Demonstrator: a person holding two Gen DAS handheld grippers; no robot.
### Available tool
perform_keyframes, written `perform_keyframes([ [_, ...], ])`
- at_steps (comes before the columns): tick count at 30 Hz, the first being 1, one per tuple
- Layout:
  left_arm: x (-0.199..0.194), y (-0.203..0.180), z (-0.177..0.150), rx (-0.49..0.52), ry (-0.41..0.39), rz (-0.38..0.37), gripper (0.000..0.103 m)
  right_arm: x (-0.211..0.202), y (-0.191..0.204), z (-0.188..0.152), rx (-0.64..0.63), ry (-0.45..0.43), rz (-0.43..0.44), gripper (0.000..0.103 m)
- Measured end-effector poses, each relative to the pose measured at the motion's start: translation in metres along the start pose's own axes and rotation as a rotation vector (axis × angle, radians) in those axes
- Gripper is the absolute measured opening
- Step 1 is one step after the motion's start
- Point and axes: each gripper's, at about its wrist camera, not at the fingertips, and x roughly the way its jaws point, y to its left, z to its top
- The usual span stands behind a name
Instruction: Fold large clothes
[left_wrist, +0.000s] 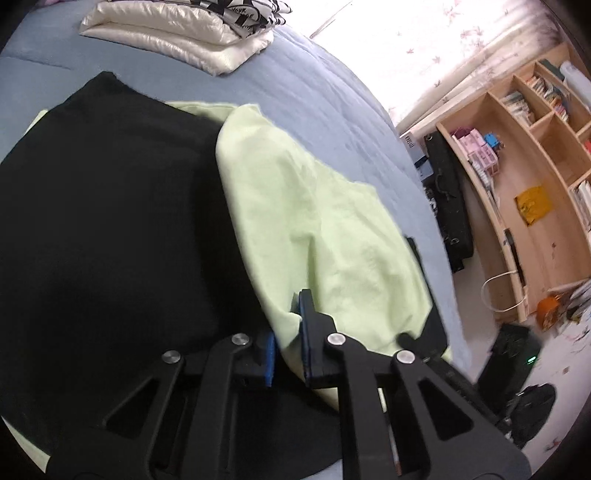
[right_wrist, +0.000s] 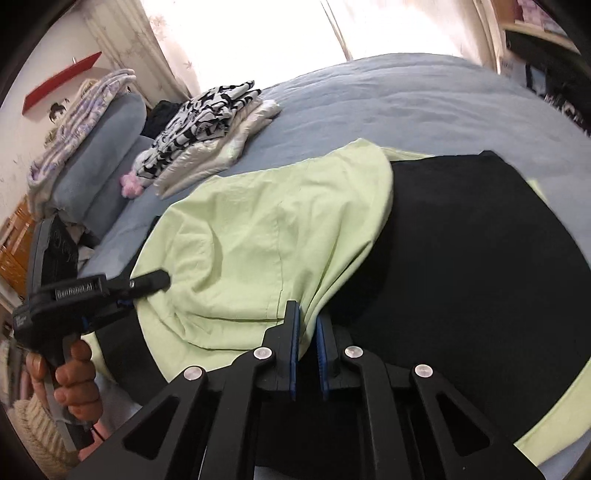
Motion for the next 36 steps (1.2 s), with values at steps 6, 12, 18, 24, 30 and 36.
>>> perform_keyframes([
  [6, 0.018, 0.039, -0.018, -0.08, 0.015, -0.062, 0.01, 0.024, -0.011, -0.01, 0.066, 0.089, 0.004, 0.01],
  [12, 0.0, 0.019, -0.022, 0.017, 0.0, 0.04, 0.015, 0.009, -0.014, -0.006, 0.079, 0.09, -0.024, 0.029],
  [18, -0.041, -0.018, -0.032, 0.18, -0.122, 0.21, 0.016, -0.029, -0.024, 0.001, 0.098, 0.012, -0.046, 0.036],
  [24, -0.064, -0.043, -0.018, 0.262, -0.201, 0.21, 0.016, -0.035, -0.017, 0.026, 0.085, -0.03, -0.023, 0.036],
  [30, -0.018, -0.064, 0.006, 0.286, -0.146, 0.203, 0.016, 0.006, 0.004, 0.062, 0.066, -0.006, -0.018, 0.036],
  [36, 0.037, -0.075, 0.023, 0.271, -0.107, 0.225, 0.016, 0.06, 0.004, 0.093, 0.1, 0.013, -0.061, 0.036],
])
